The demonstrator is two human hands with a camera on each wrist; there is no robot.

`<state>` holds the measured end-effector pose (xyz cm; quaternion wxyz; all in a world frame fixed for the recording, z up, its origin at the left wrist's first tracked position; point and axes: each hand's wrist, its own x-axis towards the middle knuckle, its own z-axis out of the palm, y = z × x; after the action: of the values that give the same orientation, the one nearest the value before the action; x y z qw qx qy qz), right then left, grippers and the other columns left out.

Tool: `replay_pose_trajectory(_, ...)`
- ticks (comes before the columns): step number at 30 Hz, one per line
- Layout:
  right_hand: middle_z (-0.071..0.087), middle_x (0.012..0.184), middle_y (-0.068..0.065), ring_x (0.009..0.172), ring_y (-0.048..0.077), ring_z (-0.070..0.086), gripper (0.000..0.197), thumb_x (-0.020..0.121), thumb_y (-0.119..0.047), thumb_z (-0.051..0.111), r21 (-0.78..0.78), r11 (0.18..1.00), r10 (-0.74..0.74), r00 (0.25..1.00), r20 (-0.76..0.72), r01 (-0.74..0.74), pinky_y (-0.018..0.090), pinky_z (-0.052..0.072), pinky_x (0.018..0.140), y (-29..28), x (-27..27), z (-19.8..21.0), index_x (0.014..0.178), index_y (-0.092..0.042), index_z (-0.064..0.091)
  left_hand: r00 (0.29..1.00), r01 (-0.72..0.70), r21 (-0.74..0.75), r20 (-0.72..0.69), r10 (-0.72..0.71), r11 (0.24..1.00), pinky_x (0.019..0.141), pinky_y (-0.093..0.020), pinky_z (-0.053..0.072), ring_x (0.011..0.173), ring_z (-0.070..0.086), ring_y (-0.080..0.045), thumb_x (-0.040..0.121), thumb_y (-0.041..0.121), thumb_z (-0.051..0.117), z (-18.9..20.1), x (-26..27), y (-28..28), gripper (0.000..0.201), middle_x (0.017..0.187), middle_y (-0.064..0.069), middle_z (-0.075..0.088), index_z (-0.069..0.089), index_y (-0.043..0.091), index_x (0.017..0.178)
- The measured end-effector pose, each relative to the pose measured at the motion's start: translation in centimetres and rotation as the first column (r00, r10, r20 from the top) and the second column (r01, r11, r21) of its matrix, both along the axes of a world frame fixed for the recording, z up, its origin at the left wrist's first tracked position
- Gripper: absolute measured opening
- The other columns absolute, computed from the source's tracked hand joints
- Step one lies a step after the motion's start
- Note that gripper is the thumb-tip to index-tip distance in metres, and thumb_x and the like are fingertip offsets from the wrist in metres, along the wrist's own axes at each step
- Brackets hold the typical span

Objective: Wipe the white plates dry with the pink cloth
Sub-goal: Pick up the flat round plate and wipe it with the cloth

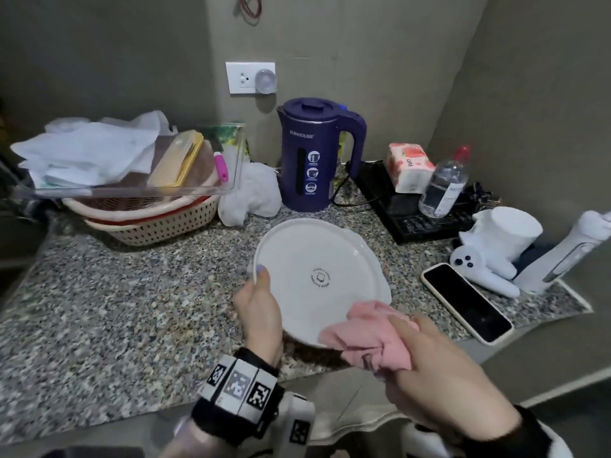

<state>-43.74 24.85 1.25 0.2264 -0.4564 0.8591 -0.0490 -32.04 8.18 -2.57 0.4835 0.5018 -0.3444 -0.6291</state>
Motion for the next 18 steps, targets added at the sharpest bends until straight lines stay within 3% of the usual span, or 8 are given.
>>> replay_pose_trajectory(3, 0.034, 0.117, -0.006, 0.117, 0.023, 0.049, 0.071, 0.072, -0.046, 0.055, -0.025, 0.992, -0.122, 0.988, 0.093, 0.125, 0.038, 0.045, 0.093, 1.8, -1.4, -0.5, 0.138, -0.052, 0.026, 1.0, 0.004, 0.102, -0.012, -0.002, 0.995, 0.077, -0.036, 0.049, 0.084, 0.061, -0.028, 0.101, 0.018, 0.049, -0.5, -1.3, -0.6, 0.026, 0.091, -0.012, 0.065, 0.056, 0.009, 0.077)
replay_pose_trajectory(6, 0.039, 0.109, -0.007, 0.11, 0.021, 0.053, 0.063, 0.076, -0.049, 0.062, -0.06, 0.981, -0.173, 0.97, 0.173, 0.186, 0.038, 0.045, 0.094, 3.3, -2.5, -0.9, 0.132, -0.054, 0.034, 1.0, -0.011, 0.156, -0.006, 0.012, 0.988, 0.078, -0.037, 0.048, 0.081, 0.059, -0.026, 0.101, 0.017, 0.05, -0.7, -2.1, -1.1, 0.025, 0.084, -0.005, 0.062, 0.054, 0.011, 0.077)
replay_pose_trajectory(10, 0.044, 0.117, -0.003, 0.107, 0.021, 0.053, 0.059, 0.079, -0.035, 0.069, -0.14, 0.96, -0.204, 0.949, 0.241, 0.242, 0.036, 0.043, 0.089, 4.3, -3.2, -1.2, 0.124, -0.058, 0.038, 1.0, -0.018, 0.154, 0.011, 0.016, 0.988, 0.076, -0.035, 0.045, 0.076, 0.056, -0.022, 0.1, 0.02, 0.05, -0.5, -3.1, -1.5, 0.021, 0.08, 0.0, 0.058, 0.053, 0.008, 0.083)
replay_pose_trajectory(12, 0.046, 0.118, -0.004, 0.1, 0.017, 0.051, 0.061, 0.08, -0.029, 0.068, -0.188, 0.951, -0.192, 0.946, 0.262, 0.246, 0.032, 0.041, 0.082, 4.5, -3.4, -1.3, 0.117, -0.062, 0.034, 0.999, -0.031, 0.172, 0.041, 0.024, 0.985, 0.076, -0.035, 0.044, 0.083, 0.055, -0.025, 0.1, 0.02, 0.05, -0.8, -3.4, -1.8, 0.017, 0.08, 0.001, 0.055, 0.05, 0.004, 0.096)
replay_pose_trajectory(14, 0.048, 0.118, -0.005, 0.102, 0.017, 0.051, 0.061, 0.08, -0.027, 0.068, -0.207, 0.949, -0.18, 0.948, 0.261, 0.237, 0.032, 0.043, 0.082, 4.6, -3.6, -1.6, 0.117, -0.062, 0.034, 0.999, -0.025, 0.205, 0.048, 0.016, 0.978, 0.081, -0.04, 0.049, 0.092, 0.056, -0.029, 0.1, 0.022, 0.05, -1.1, -3.6, -2.1, 0.016, 0.084, -0.002, 0.057, 0.048, 0.006, 0.102)
replay_pose_trajectory(16, 0.049, 0.118, -0.006, 0.106, 0.017, 0.052, 0.062, 0.08, -0.026, 0.067, -0.215, 0.945, -0.185, 0.945, 0.268, 0.246, 0.031, 0.043, 0.081, 4.6, -3.7, -1.9, 0.122, -0.061, 0.037, 0.998, -0.02, 0.228, 0.062, 0.006, 0.973, 0.088, -0.045, 0.051, 0.096, 0.057, -0.031, 0.099, 0.022, 0.051, -1.5, -3.8, -2.4, 0.014, 0.092, -0.007, 0.06, 0.049, 0.008, 0.097)
replay_pose_trajectory(18, 0.05, 0.119, -0.007, 0.105, 0.014, 0.052, 0.067, 0.08, -0.026, 0.068, -0.227, 0.942, -0.185, 0.947, 0.264, 0.247, 0.027, 0.042, 0.078, 4.5, -3.7, -2.2, 0.126, -0.063, 0.035, 0.996, -0.032, 0.227, 0.083, 0.014, 0.973, 0.087, -0.043, 0.05, 0.093, 0.056, -0.03, 0.099, 0.021, 0.051, -1.9, -4.0, -2.6, 0.017, 0.087, -0.005, 0.06, 0.051, 0.01, 0.086)
